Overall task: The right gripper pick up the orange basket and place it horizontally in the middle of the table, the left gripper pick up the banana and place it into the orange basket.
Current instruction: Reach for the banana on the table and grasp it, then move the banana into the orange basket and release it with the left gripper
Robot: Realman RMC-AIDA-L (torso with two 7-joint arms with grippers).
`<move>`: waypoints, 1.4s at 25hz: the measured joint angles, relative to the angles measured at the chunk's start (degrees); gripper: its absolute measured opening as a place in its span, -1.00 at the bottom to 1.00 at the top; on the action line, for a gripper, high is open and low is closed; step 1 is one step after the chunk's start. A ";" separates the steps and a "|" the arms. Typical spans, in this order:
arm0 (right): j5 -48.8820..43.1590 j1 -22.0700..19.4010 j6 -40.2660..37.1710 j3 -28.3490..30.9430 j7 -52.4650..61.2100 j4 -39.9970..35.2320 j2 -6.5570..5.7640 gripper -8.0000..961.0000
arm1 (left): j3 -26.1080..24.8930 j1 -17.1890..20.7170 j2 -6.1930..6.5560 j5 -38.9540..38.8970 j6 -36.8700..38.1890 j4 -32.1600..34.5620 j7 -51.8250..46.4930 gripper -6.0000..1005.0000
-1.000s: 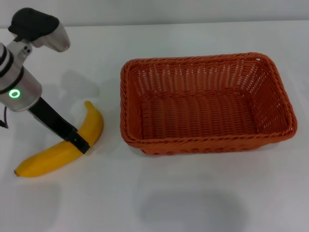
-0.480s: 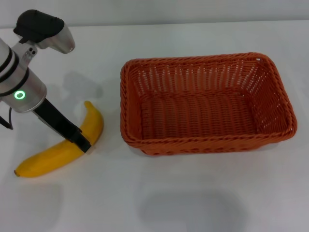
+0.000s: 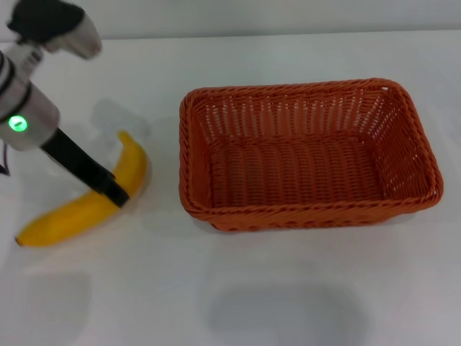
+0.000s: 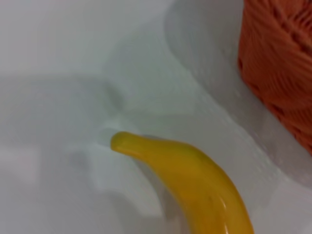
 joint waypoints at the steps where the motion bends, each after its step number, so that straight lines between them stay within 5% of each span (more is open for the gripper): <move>1: -0.06 0.02 -0.02 0.00 0.17 0.00 -0.07 0.77 | -0.05 0.13 0.33 -0.03 -1.26 -1.75 -0.15 0.01; 8: 0.17 0.33 0.14 0.19 0.42 -0.33 -0.37 0.77 | -0.98 -1.26 3.77 -0.33 -12.78 -18.59 -0.47 0.03; 14: 0.12 1.65 0.22 -0.03 0.45 -0.58 -0.60 0.77 | -0.83 -10.42 5.92 -3.24 -16.54 -18.07 -0.87 0.05; 17: -0.23 2.80 0.04 -0.65 0.37 -0.60 -0.72 0.77 | -0.37 -16.17 4.84 -3.88 -14.09 -11.74 -0.38 0.06; 21: -0.32 4.40 -0.30 -1.81 0.39 -0.47 -1.33 0.77 | -0.09 -24.18 1.31 -3.94 -8.20 -0.91 0.96 0.07; 25: -0.30 5.51 -0.37 -3.06 0.46 -0.58 -1.95 0.77 | 1.02 -27.77 -1.30 -4.70 -4.20 2.25 1.41 0.08; 35: -0.37 5.78 -0.26 -3.78 -0.09 -0.70 -2.24 0.77 | 16.06 -31.48 -1.84 -17.62 7.95 10.89 -3.05 0.11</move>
